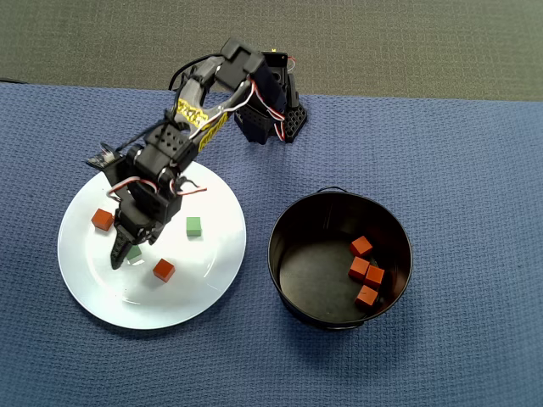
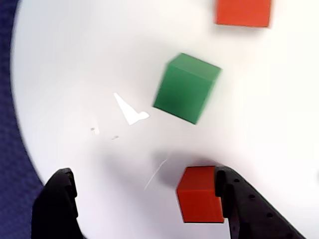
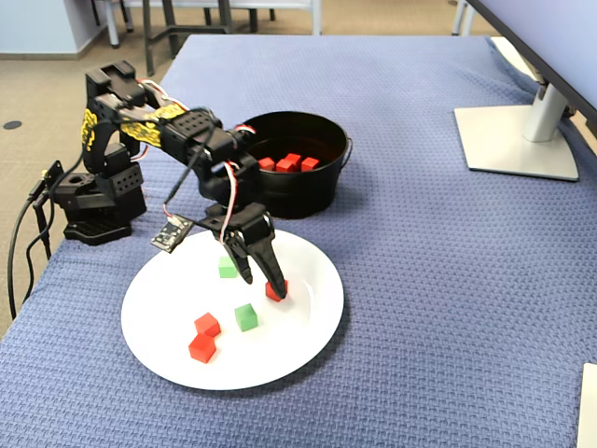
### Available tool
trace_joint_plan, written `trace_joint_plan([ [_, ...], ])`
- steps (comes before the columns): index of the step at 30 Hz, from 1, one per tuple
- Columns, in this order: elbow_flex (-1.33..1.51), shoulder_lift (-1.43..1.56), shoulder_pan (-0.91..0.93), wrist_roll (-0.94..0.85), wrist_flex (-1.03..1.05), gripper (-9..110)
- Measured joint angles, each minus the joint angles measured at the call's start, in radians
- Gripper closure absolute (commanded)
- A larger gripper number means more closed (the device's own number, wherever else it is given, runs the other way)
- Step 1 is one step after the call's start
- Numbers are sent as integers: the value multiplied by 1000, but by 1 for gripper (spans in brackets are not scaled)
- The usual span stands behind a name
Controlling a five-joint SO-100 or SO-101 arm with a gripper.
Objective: Pick up the red cubes from the white plate and place them in the black recipient
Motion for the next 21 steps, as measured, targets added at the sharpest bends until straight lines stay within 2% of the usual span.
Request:
trace_joint_plan([
  [14, -51, -92, -164, 51, 63, 75],
  [21, -120, -156, -156, 14, 64, 78],
])
